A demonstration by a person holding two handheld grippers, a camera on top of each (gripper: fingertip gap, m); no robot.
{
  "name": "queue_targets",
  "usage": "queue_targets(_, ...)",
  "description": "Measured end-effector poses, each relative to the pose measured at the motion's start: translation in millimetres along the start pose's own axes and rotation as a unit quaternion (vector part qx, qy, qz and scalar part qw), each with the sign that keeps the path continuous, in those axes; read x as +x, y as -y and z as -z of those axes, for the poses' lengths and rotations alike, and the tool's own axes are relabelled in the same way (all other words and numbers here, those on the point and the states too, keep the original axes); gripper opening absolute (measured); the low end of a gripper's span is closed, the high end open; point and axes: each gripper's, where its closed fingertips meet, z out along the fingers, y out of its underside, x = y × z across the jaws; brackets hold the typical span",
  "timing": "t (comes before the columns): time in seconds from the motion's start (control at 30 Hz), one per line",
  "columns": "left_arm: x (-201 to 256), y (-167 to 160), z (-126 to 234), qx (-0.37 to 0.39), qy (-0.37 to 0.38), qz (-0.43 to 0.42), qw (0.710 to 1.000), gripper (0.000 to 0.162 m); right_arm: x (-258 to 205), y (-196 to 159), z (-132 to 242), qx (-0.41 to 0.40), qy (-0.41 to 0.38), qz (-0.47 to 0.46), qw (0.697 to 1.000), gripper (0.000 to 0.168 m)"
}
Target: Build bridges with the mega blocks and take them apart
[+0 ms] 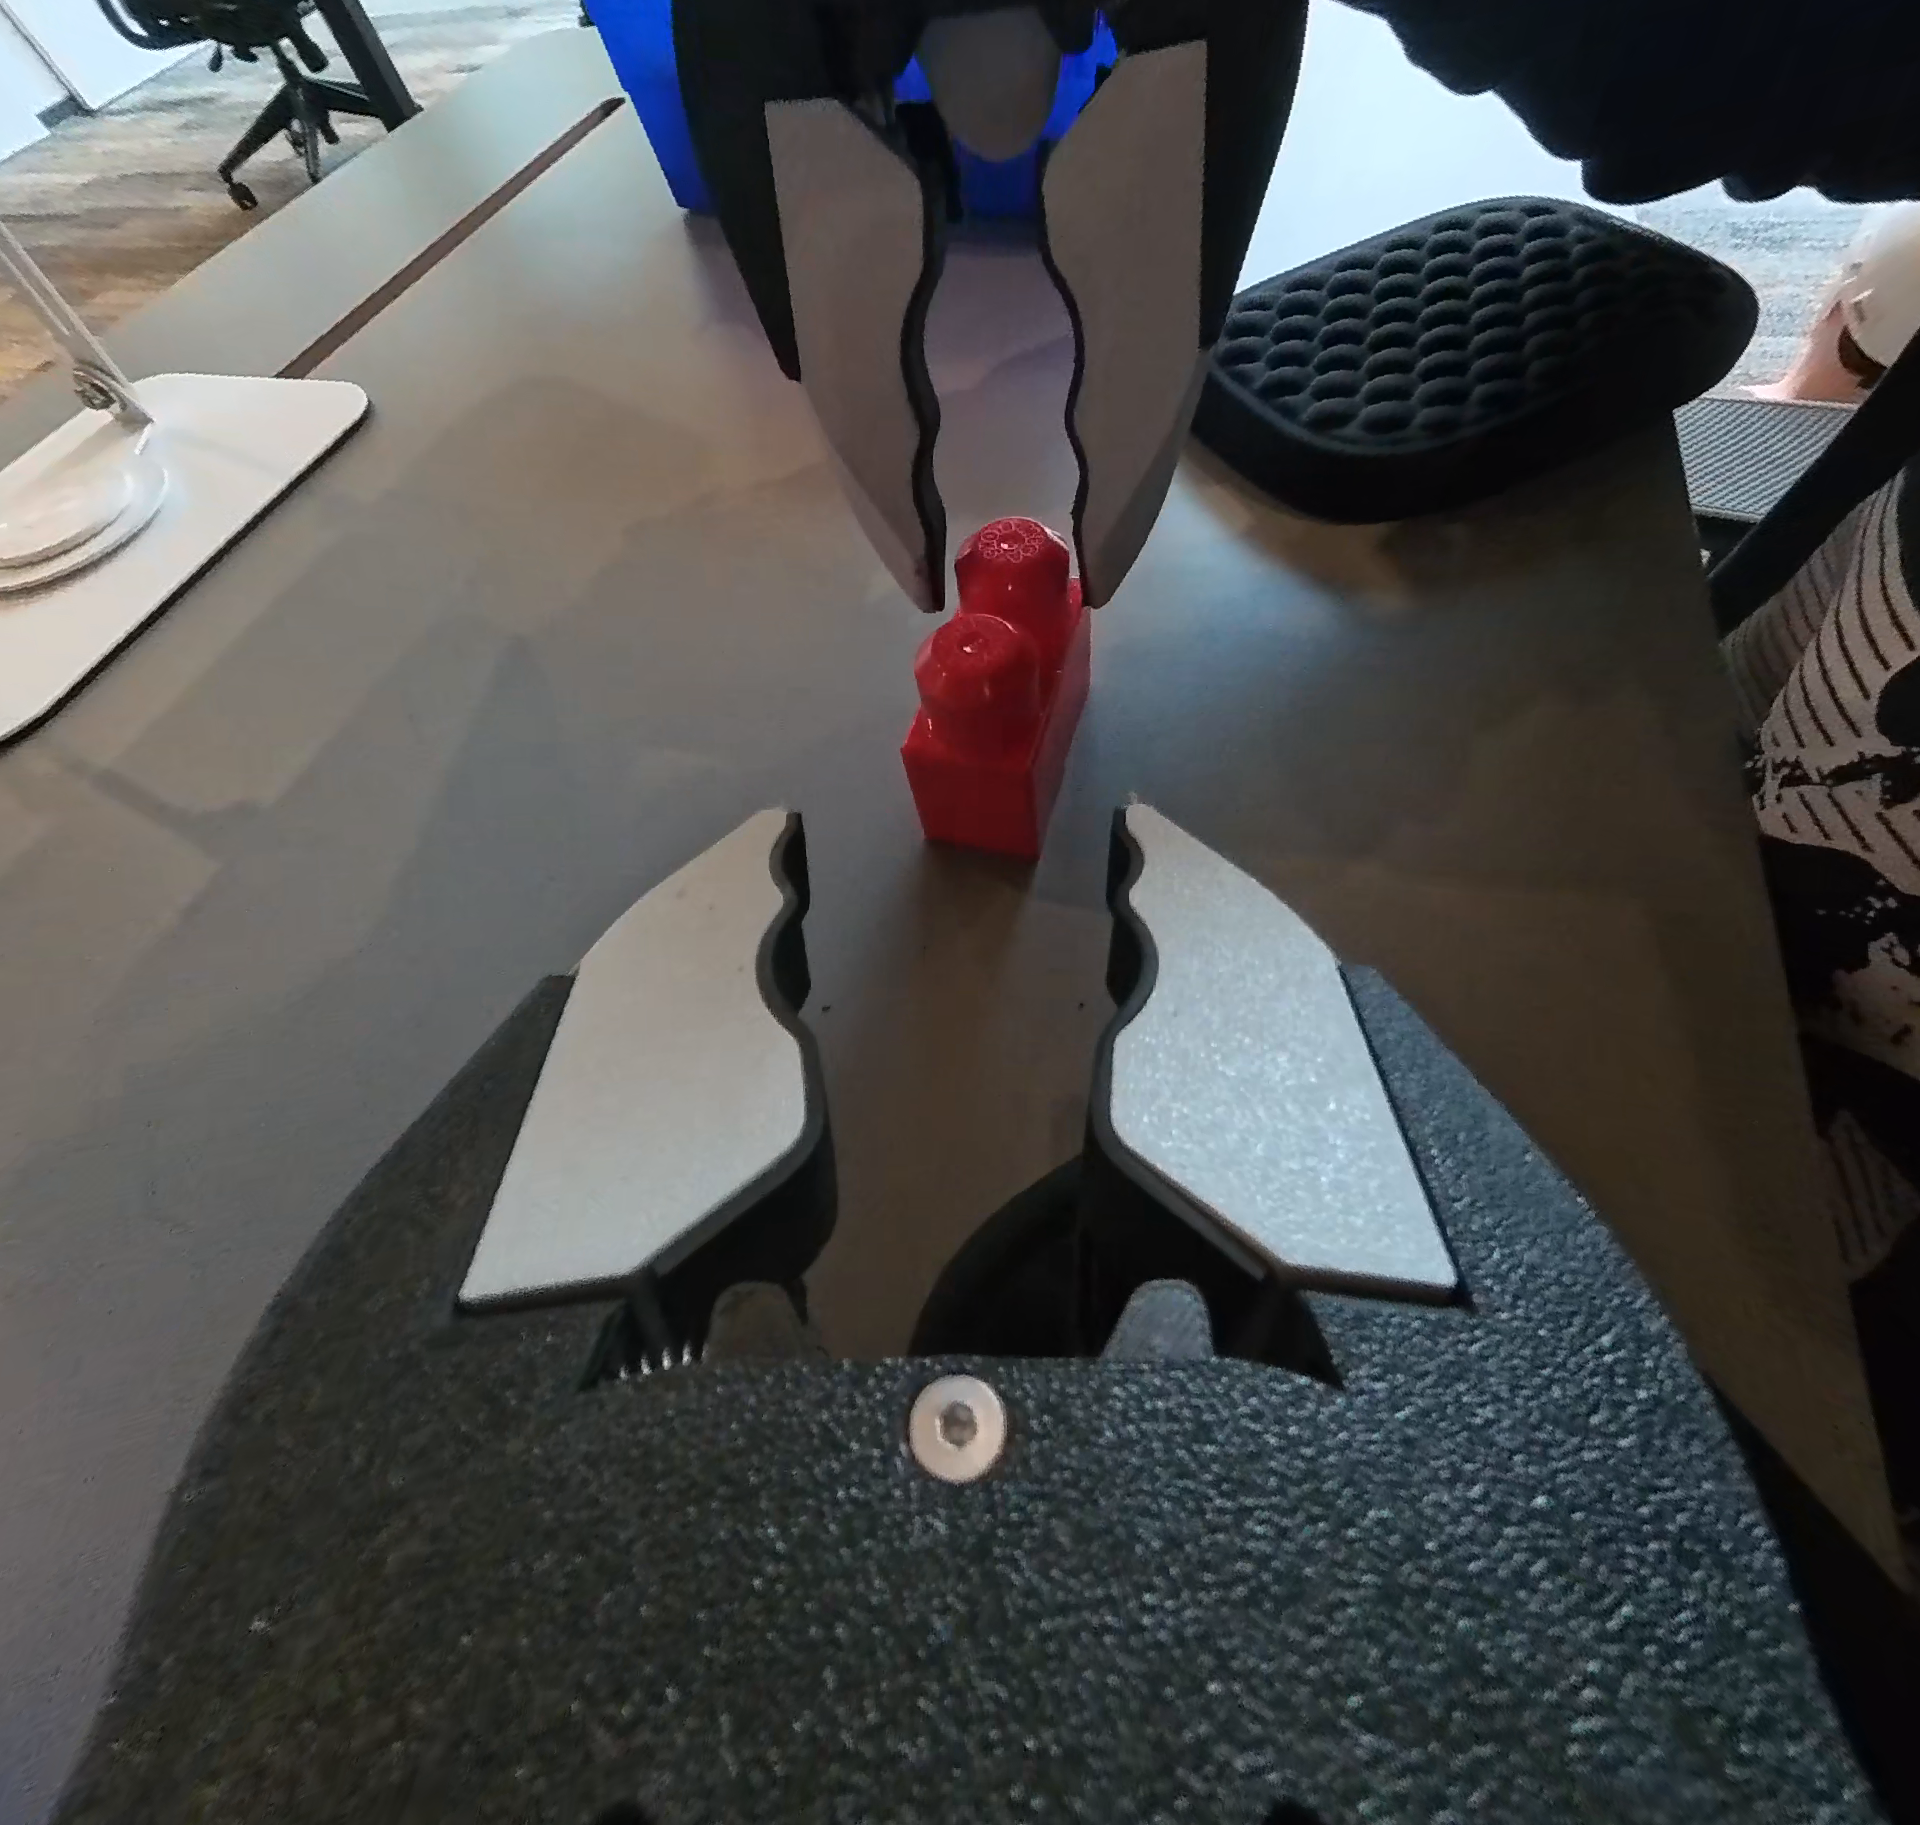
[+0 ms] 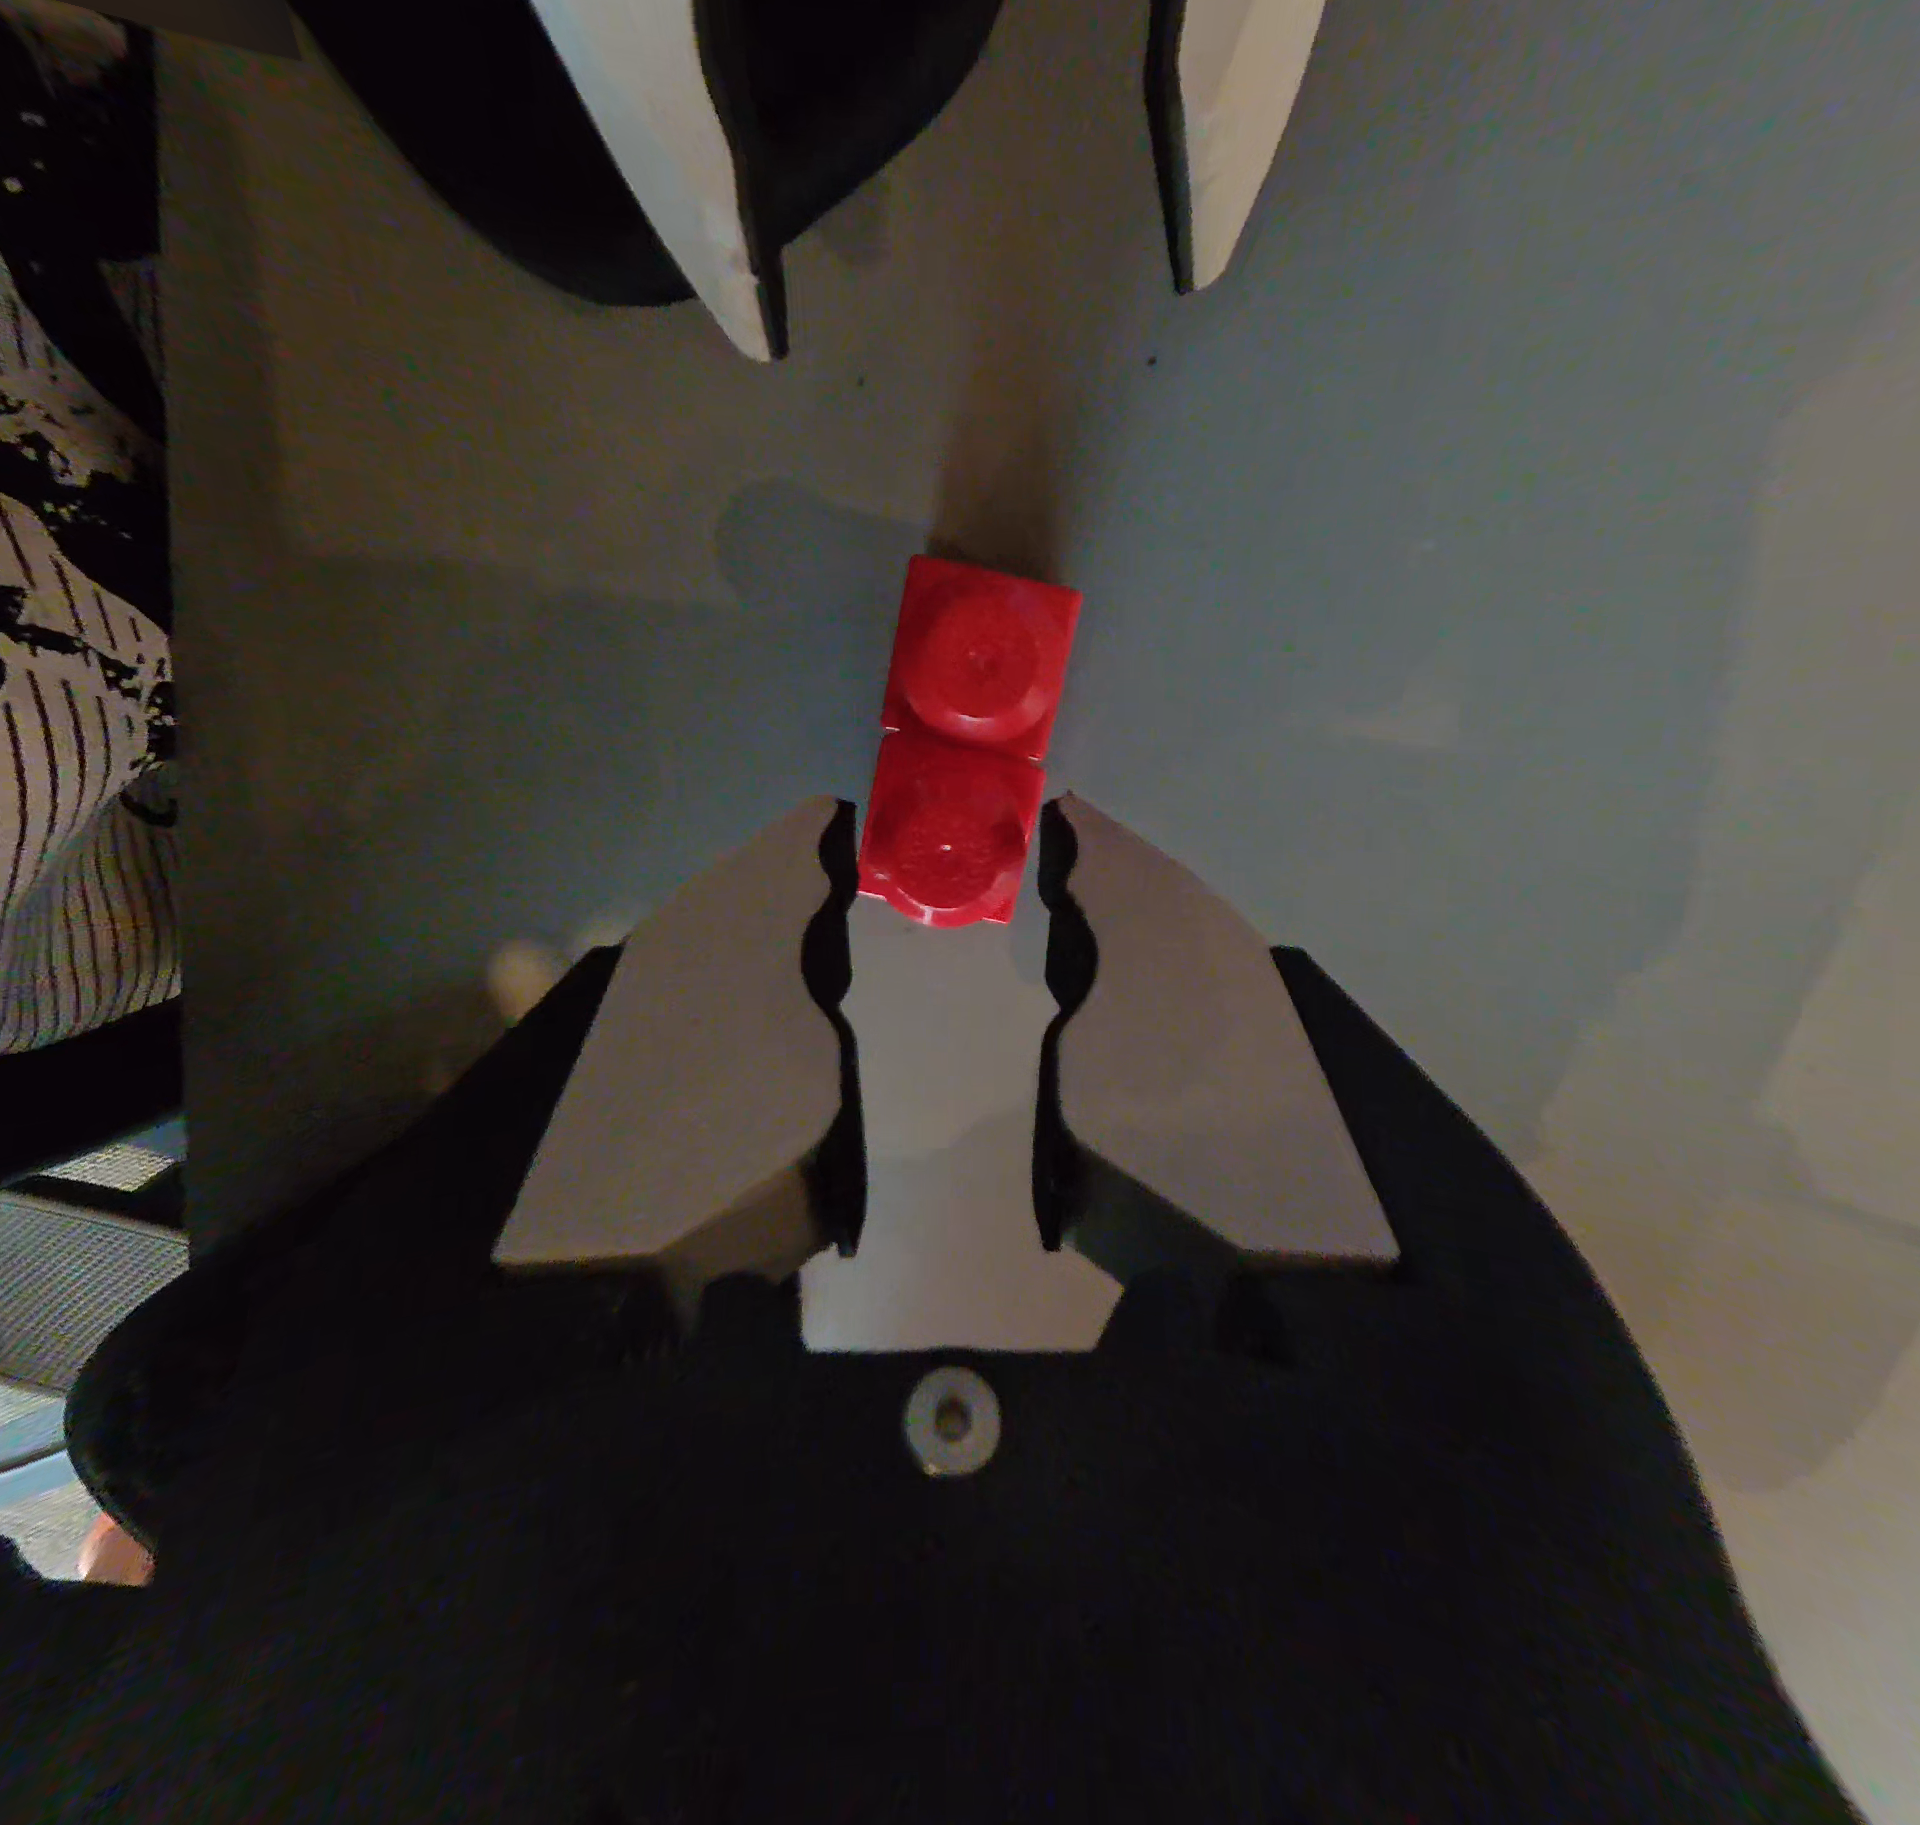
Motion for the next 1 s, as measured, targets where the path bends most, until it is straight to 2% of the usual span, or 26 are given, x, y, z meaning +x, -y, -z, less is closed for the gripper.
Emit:
queue_targets(0.6,5.7,-1.4,3.5,-0.008,0.002,-0.013,1.000,0.056,-1.5,0.5,-2.6,-0.001,0.005,0.015,1.000,0.029)
queue_targets(0.8,7.5,2.0,7.0,-0.001,0.004,-0.010,1.000,0.056,-1.7,2.2,-0.2,0.003,0.005,0.013,1.000,0.034)
queue_targets(0.9,6.2,10.2,18.9,0.015,0.012,0.005,1.000,0.056,-2.7,8.6,7.2,0.022,0.004,0.011,1.000,0.038)
queue_targets(1.0,-4.0,21.6,49.2,0.025,0.042,0.017,0.999,0.056,0.3,15.9,20.6,0.045,-0.014,0.006,0.999,0.041)
